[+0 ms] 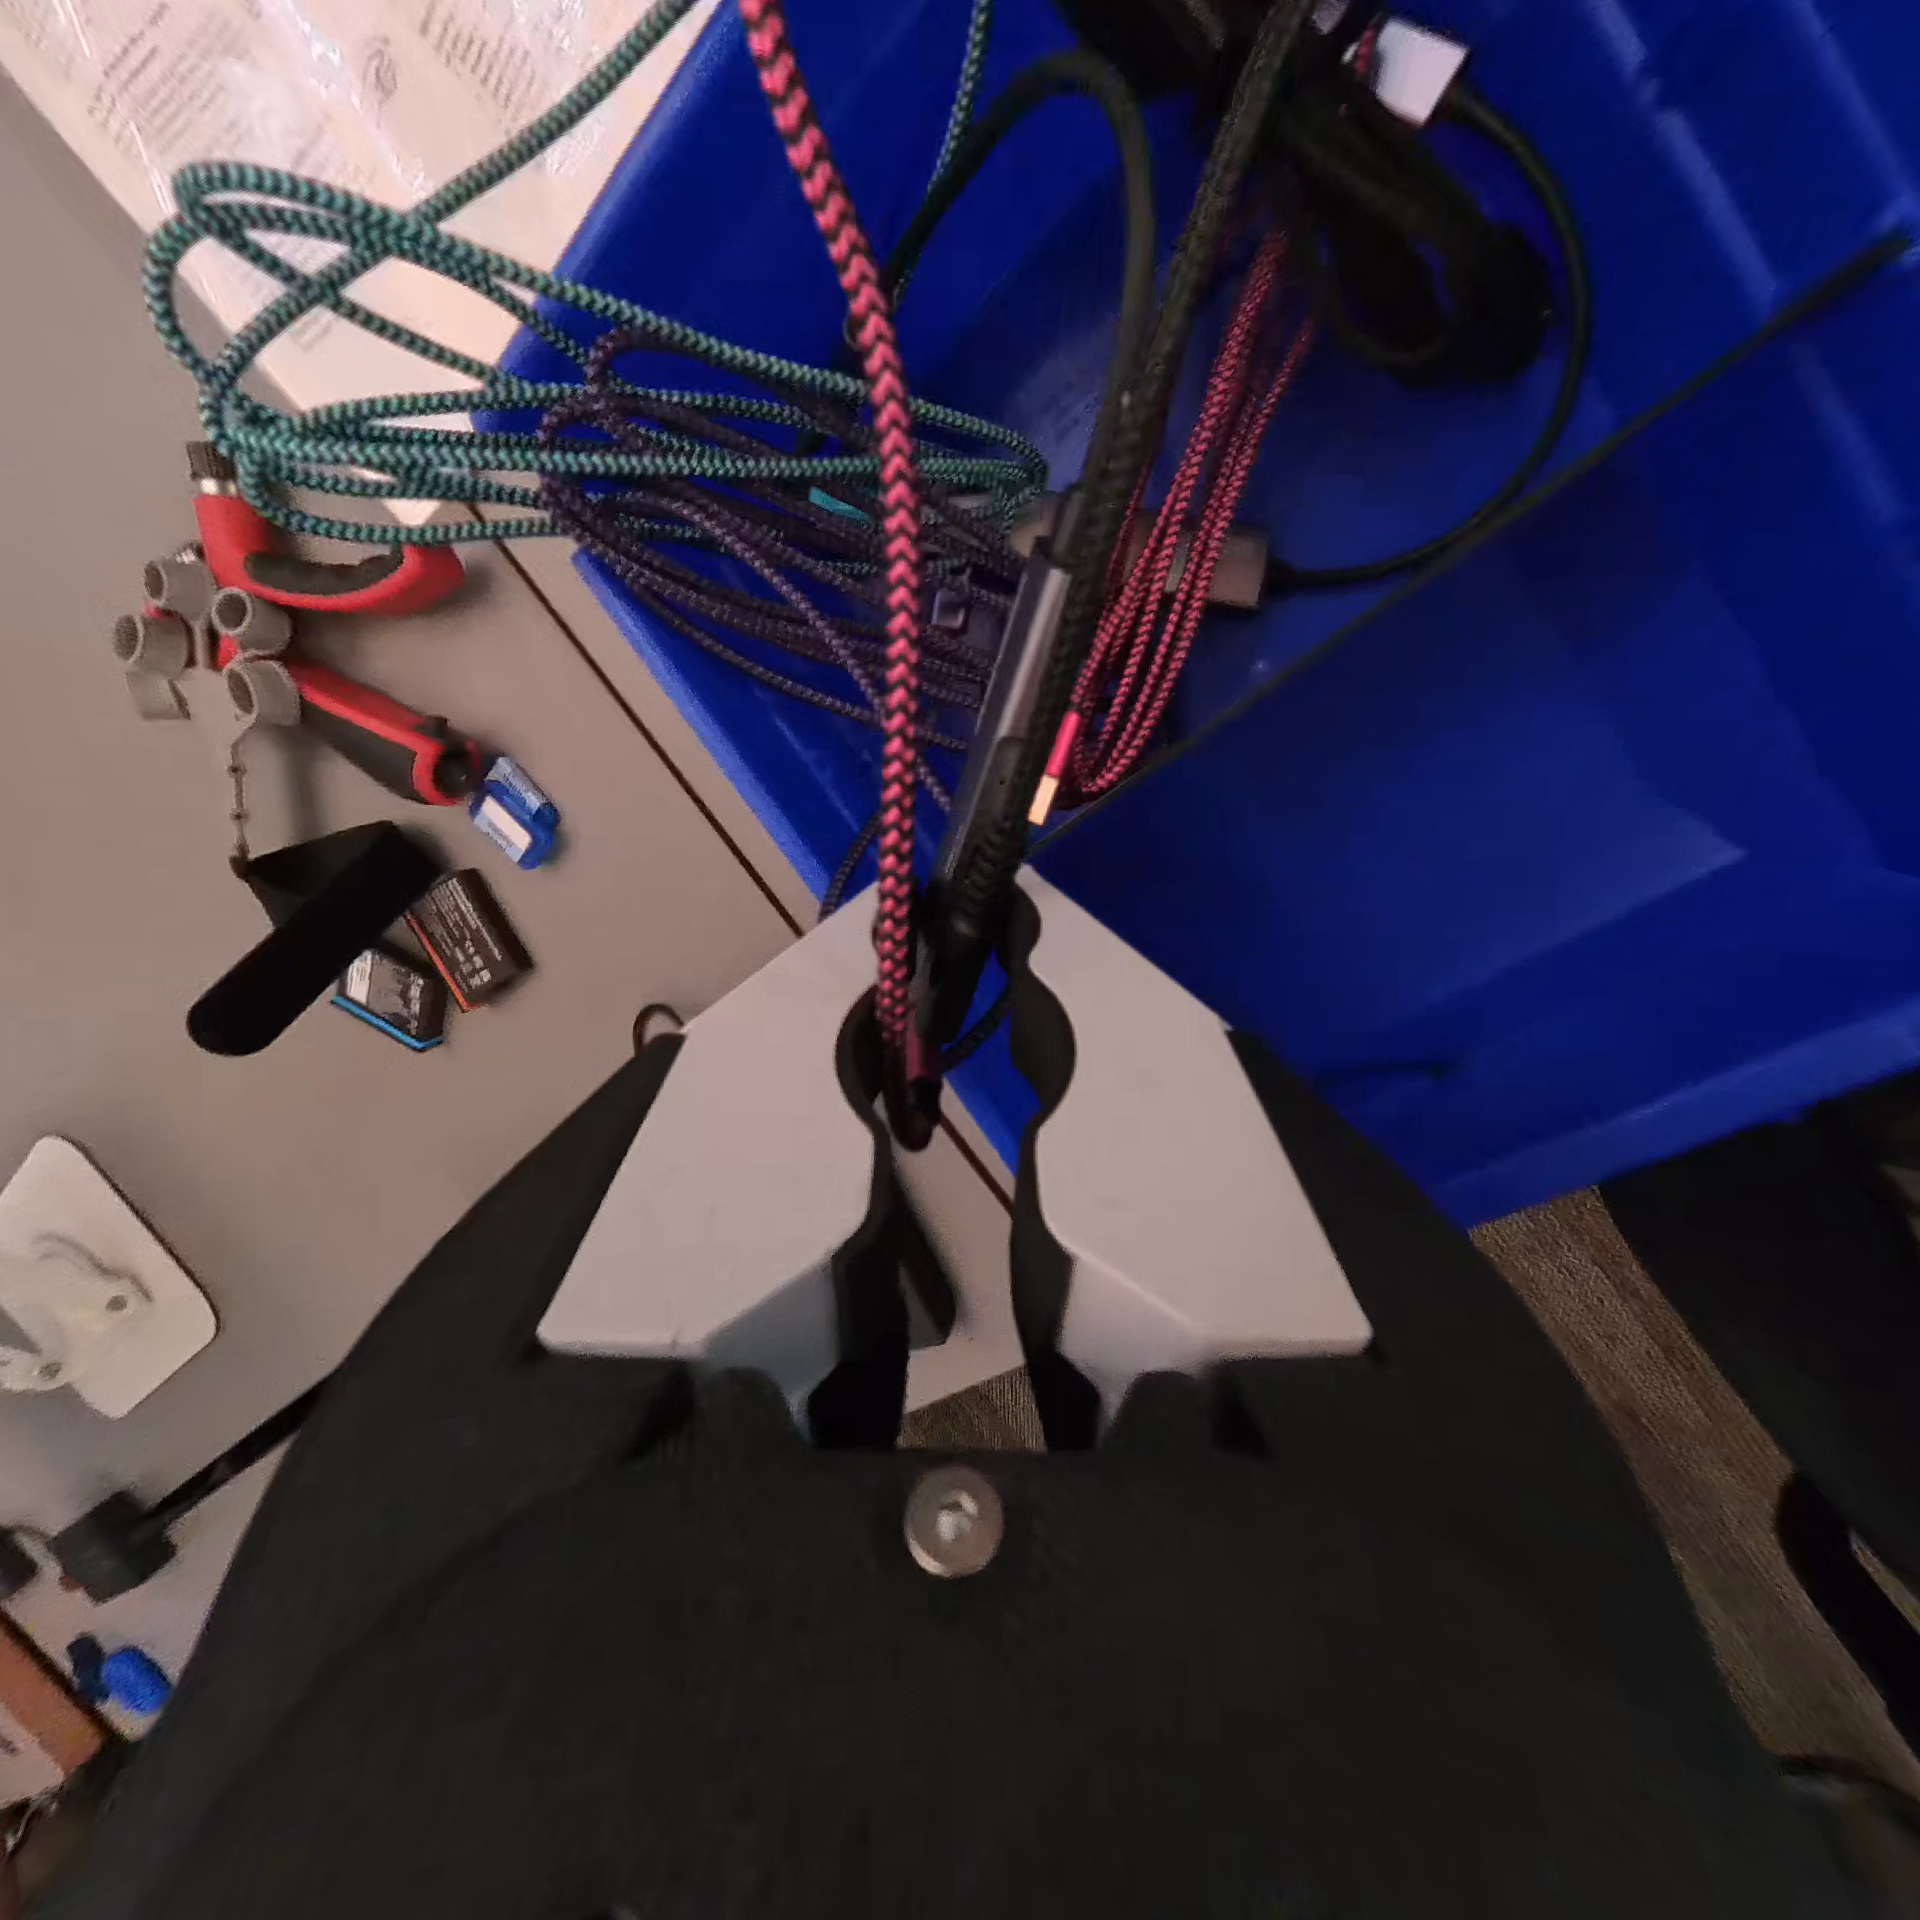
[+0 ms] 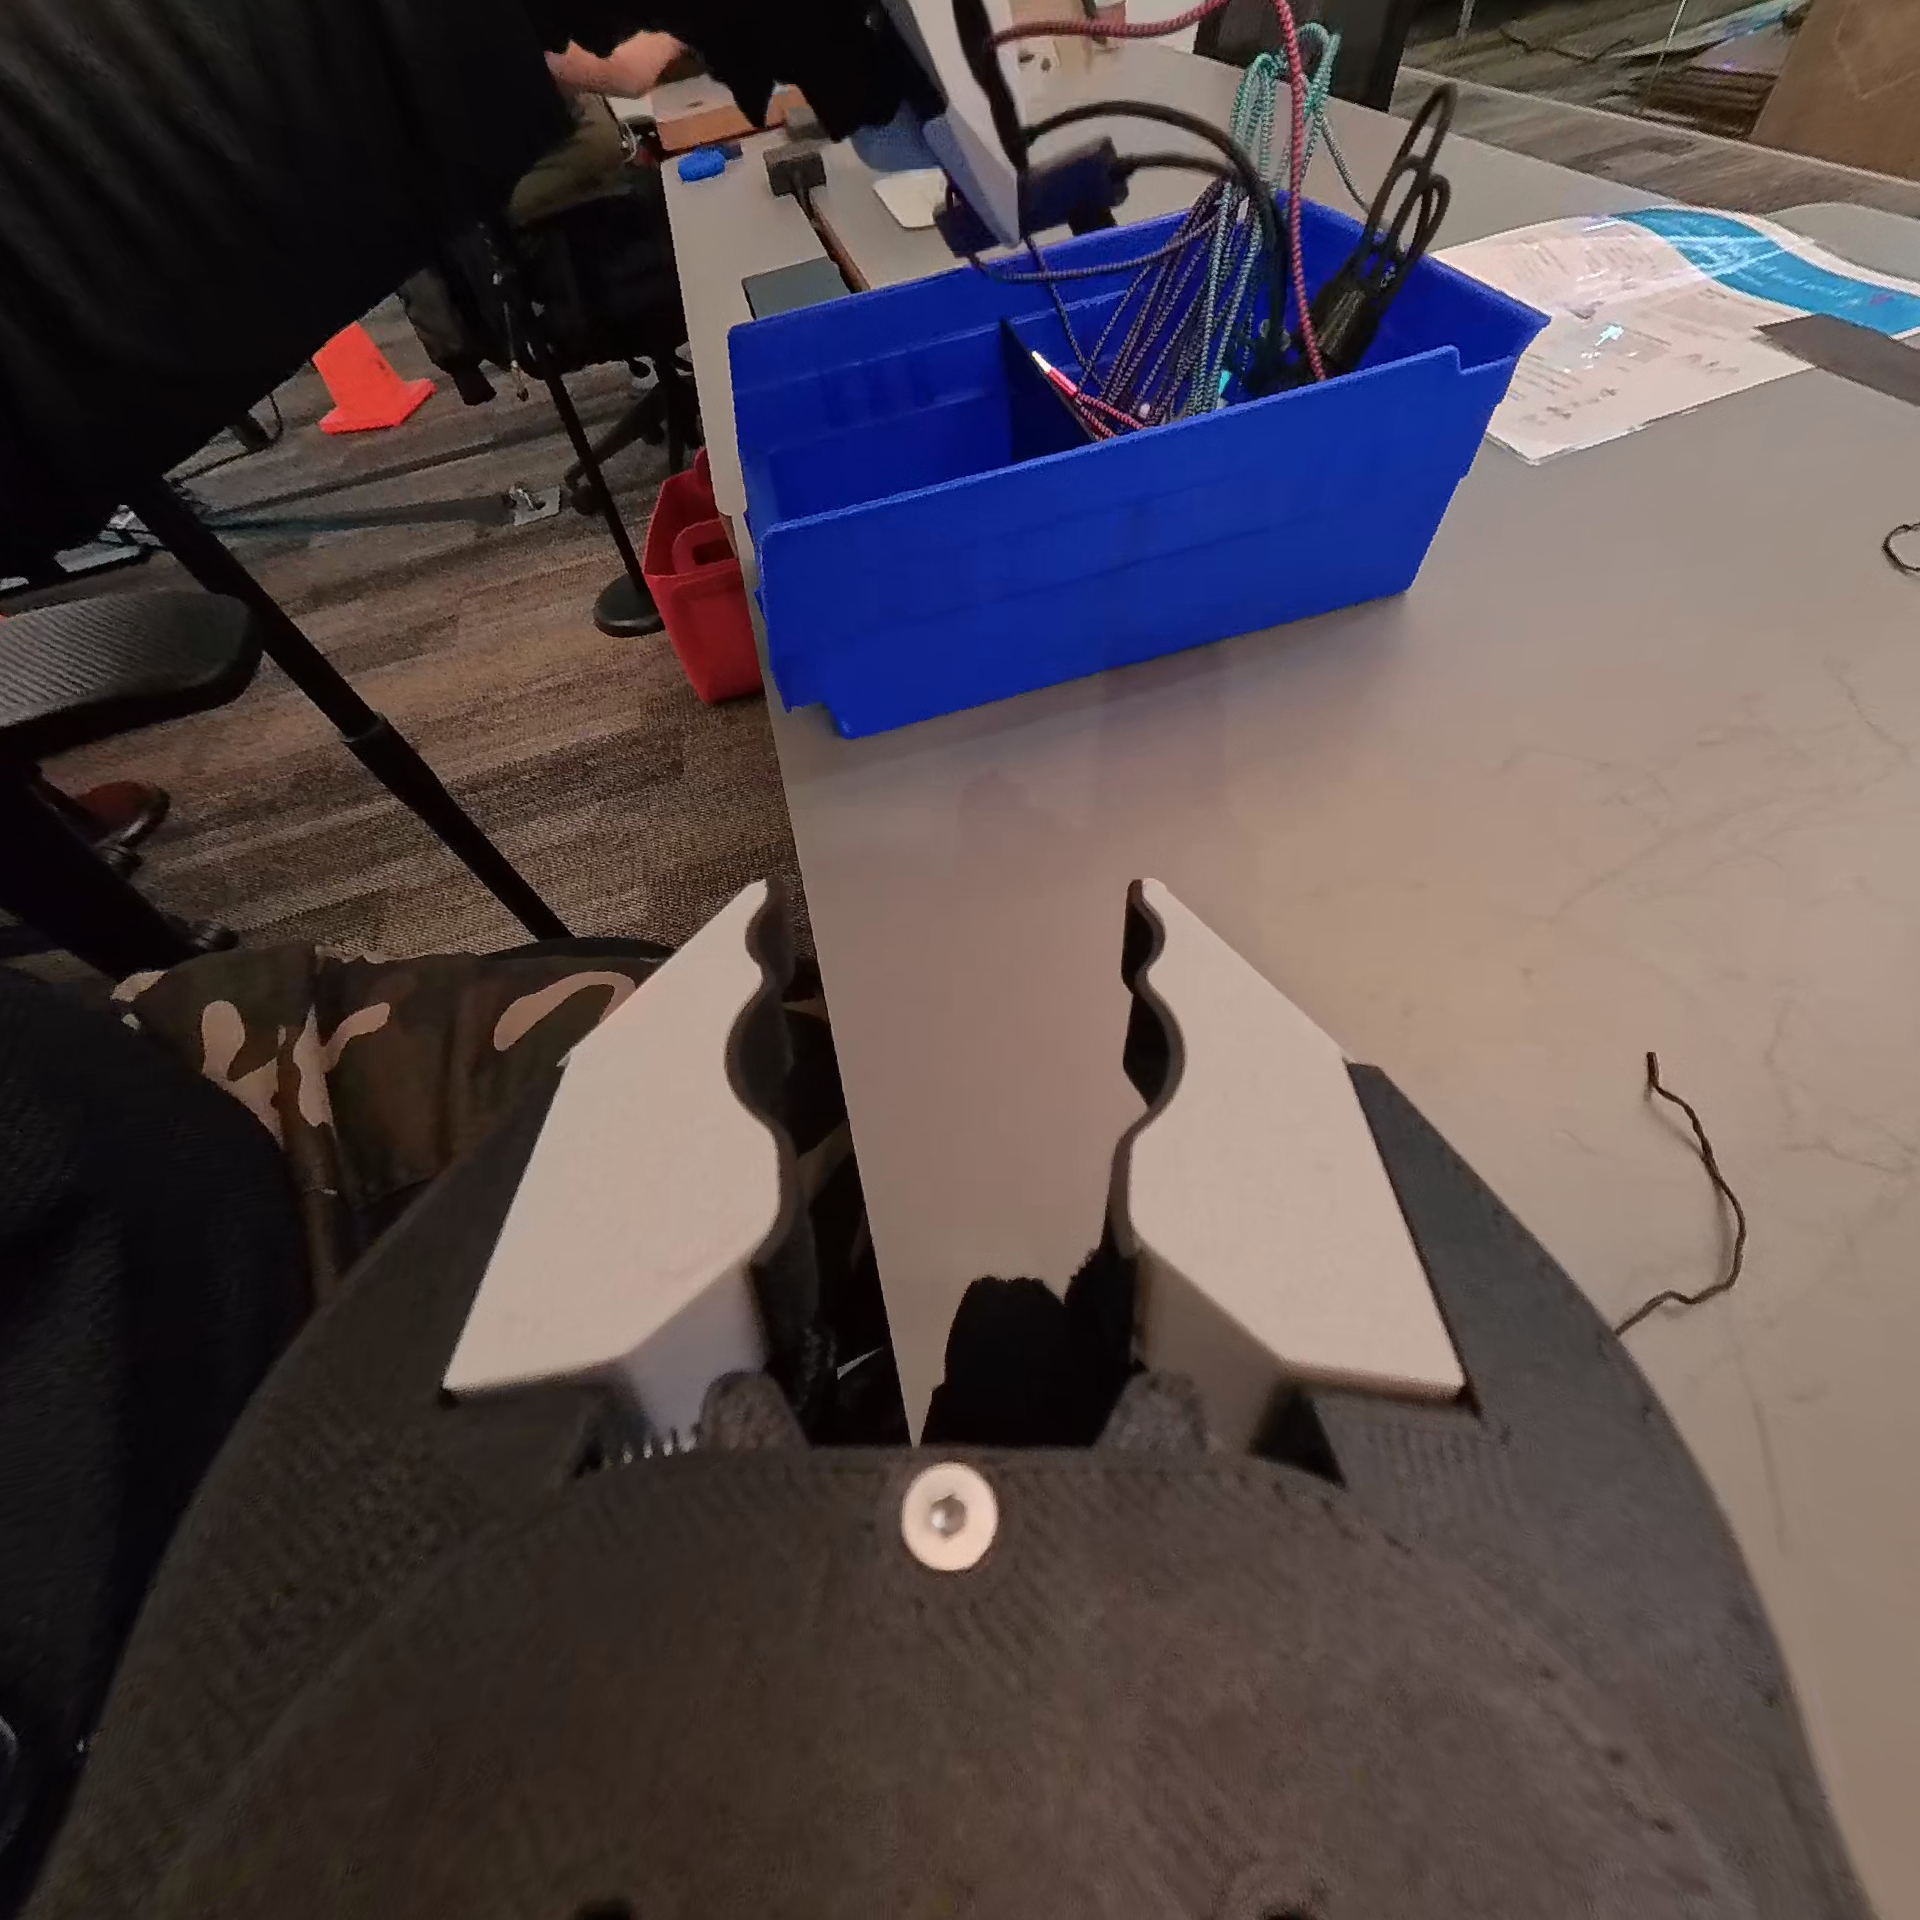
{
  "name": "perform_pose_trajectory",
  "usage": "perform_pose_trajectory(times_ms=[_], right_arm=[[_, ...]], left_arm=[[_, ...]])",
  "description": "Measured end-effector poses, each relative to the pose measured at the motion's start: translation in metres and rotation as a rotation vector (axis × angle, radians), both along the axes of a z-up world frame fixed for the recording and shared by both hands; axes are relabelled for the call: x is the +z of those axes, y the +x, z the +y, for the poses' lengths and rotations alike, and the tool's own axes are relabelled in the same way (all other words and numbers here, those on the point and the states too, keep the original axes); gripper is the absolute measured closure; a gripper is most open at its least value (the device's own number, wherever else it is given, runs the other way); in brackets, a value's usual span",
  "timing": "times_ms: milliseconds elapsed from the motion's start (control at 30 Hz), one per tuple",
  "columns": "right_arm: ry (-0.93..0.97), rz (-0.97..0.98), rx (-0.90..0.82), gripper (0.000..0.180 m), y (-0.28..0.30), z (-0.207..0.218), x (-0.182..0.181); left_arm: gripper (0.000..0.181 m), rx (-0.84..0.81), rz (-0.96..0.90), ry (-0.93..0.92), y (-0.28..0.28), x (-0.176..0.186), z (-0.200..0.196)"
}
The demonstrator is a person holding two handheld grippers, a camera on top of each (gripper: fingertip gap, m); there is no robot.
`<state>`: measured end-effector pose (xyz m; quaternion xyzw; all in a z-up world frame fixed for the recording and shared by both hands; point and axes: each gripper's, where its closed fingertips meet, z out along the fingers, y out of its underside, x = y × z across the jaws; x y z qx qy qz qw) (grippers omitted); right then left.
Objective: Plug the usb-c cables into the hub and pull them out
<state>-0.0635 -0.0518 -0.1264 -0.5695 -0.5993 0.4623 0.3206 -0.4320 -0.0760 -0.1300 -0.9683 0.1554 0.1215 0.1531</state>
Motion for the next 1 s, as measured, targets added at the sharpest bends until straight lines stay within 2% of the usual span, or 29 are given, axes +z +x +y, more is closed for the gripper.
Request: perform_pose_trajectory(times_ms=[167, 233, 333, 433, 500, 600, 633, 733, 767, 867, 1000], right_arm=[[0.0, -0.008, 0.007, 0.117, 0.0, -0.002, -0.002], [-0.002, -0.008, 0.008, 0.117, 0.0, -0.003, -0.002], [-0.007, -0.008, 0.011, 0.117, -0.001, -0.003, -0.002], [-0.011, -0.012, 0.016, 0.117, -0.002, -0.005, -0.004], [-0.011, -0.016, 0.019, 0.117, -0.002, -0.006, -0.005], [-0.01, -0.022, 0.021, 0.117, -0.002, -0.006, -0.006], [-0.01, -0.023, 0.019, 0.117, -0.002, -0.005, -0.007], [-0.018, -0.019, 0.014, 0.117, -0.002, -0.003, -0.007], [-0.02, -0.02, 0.014, 0.117, -0.002, -0.002, -0.007], [-0.025, -0.027, 0.018, 0.117, -0.001, -0.004, -0.01], [-0.021, -0.019, 0.023, 0.117, -0.001, -0.005, -0.007]], left_arm=[[0.143, -0.063, -0.269, 0.177, 0.027, 0.027, 0.011], [0.143, -0.063, -0.34, 0.216, 0.027, 0.039, 0.013], [0.144, -0.08, -0.411, 0.211, 0.024, 0.045, 0.014], [0.139, -0.103, -0.392, 0.127, 0.016, 0.035, 0.015], [0.12, -0.147, -0.418, 0.043, 0.022, 0.026, 0.013], [0.087, -0.186, -0.301, -0.104, 0.027, 0.0, 0.004], [0.093, -0.195, -0.24, -0.121, 0.03, -0.009, 0.005], [0.155, -0.227, -0.044, -0.131, 0.03, -0.029, 0.01], [0.163, -0.241, 0.0, -0.094, 0.029, -0.027, 0.015], [0.173, -0.216, -0.027, 0.021, 0.031, -0.002, 0.027], [0.173, -0.157, 0.056, 0.121, 0.009, 0.041, 0.043]])
